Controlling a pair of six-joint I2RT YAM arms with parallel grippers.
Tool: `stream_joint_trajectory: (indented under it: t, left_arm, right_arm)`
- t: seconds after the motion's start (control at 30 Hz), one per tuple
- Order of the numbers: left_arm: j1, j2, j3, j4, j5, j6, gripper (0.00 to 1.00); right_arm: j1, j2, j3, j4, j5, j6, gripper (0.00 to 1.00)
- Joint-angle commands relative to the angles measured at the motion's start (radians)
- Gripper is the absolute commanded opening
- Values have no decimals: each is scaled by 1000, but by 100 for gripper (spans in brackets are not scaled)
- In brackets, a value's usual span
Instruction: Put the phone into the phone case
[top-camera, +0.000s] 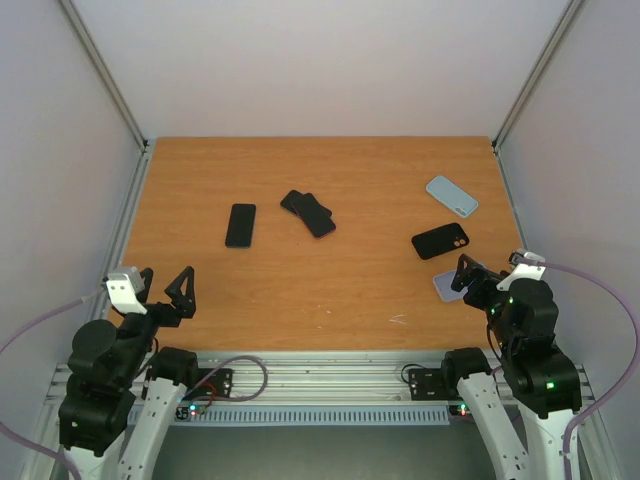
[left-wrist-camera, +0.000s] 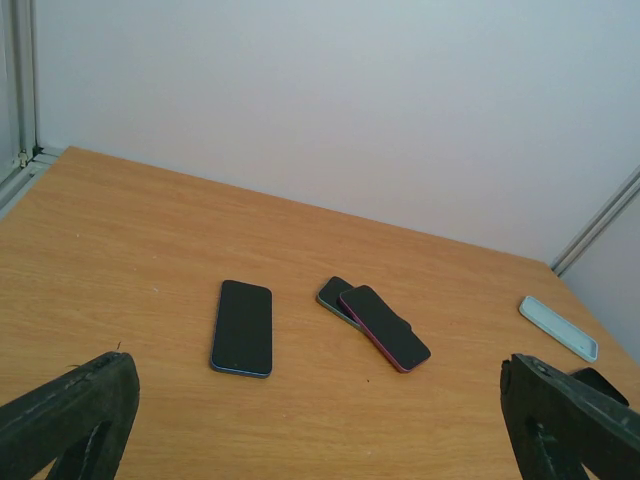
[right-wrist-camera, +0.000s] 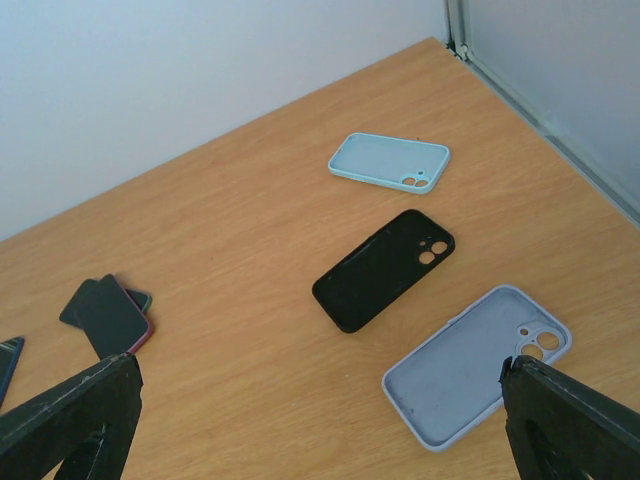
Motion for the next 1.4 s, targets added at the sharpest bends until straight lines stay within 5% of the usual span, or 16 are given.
stream_joint_trajectory:
  t: [0.0,0.43,0.97,1.37]
  left_arm:
    - [3,20,-2,24,-8,1,99]
    - [3,-1,2,23,29,-5,99]
    - [3,-37,-8,25,47,-3,99]
    - [3,-38,-12,32,67,1,99]
  right_arm:
    - [-1,12,5,-2,17,9,99]
    - [-1,159,18,-20,57,159,98]
    - [-1,861,16,95,145,252,98]
    - [-46,1186,37,226,84,300,73]
